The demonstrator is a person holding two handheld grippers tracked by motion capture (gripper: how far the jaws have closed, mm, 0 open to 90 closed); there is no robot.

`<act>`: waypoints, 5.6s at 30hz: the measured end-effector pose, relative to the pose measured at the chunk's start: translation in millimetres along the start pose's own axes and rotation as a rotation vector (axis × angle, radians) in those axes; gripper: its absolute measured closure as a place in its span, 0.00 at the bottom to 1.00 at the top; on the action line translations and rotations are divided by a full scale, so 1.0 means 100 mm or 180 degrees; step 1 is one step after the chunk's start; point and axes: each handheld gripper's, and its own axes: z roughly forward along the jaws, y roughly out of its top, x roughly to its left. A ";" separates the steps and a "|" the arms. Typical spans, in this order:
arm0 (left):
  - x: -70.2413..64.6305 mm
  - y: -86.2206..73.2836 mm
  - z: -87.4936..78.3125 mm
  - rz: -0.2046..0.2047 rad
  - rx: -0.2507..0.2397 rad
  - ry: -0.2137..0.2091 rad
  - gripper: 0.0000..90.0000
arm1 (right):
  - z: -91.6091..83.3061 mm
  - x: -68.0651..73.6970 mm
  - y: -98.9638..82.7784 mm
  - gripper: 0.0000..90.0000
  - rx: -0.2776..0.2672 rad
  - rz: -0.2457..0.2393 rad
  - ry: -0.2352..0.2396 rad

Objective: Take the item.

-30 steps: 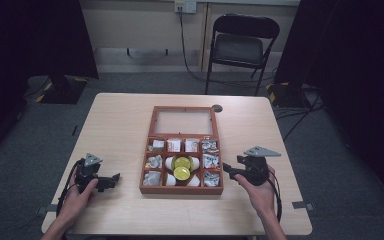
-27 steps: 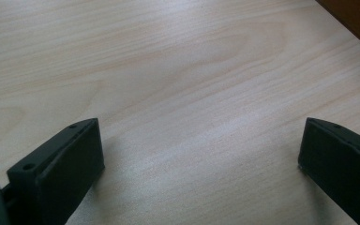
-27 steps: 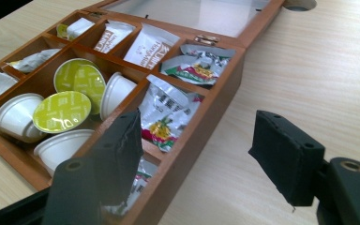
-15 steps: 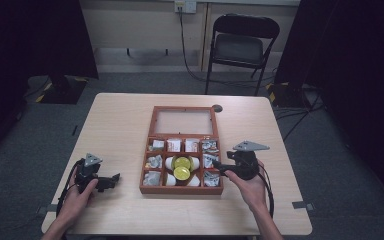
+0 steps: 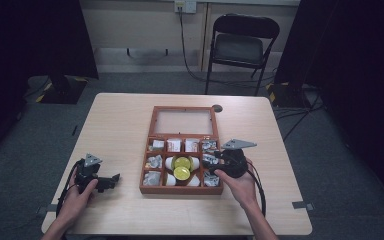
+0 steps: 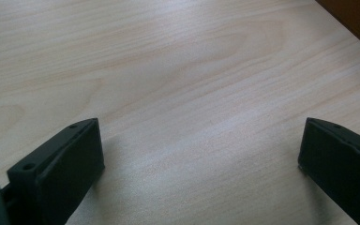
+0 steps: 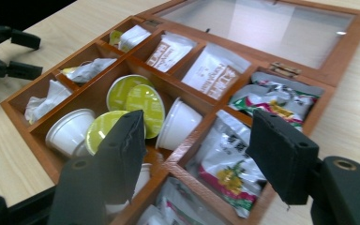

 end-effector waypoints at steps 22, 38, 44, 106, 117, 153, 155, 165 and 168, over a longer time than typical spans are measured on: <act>0.00 0.00 0.00 0.0000 -0.0001 -0.0005 0.00 | 0.37 0.29 0.20 0.38 0.0070 -0.0210 0.0271; 0.00 0.00 0.00 0.0000 -0.0001 -0.0006 0.00 | 0.61 0.43 0.06 0.41 0.0363 -0.0334 0.0406; 0.00 0.00 0.00 0.0002 0.0001 -0.0006 0.00 | 0.66 0.46 0.02 0.44 0.0457 -0.0385 0.0419; 0.00 0.00 0.00 0.0005 -0.0001 -0.0003 0.00 | 0.78 0.50 -0.01 0.45 0.0850 -0.0537 0.0378; 0.00 0.00 0.00 0.0001 -0.0001 -0.0006 0.00 | 0.71 0.47 0.02 0.45 0.0662 -0.0497 0.0382; 0.00 0.00 0.00 0.0001 -0.0001 -0.0006 0.00 | 0.39 0.29 0.19 0.45 0.0199 -0.0350 0.0357; 0.00 0.00 0.00 0.0000 -0.0001 -0.0006 0.00 | 0.38 0.27 0.20 0.45 0.0199 -0.0345 0.0346; 0.00 0.00 0.00 0.0000 -0.0002 -0.0006 0.00 | 0.33 0.27 0.23 0.45 0.0138 -0.0343 0.0352; 0.00 0.00 0.00 -0.0001 -0.0001 -0.0006 0.00 | 0.31 0.27 0.24 0.45 0.0113 -0.0376 0.0382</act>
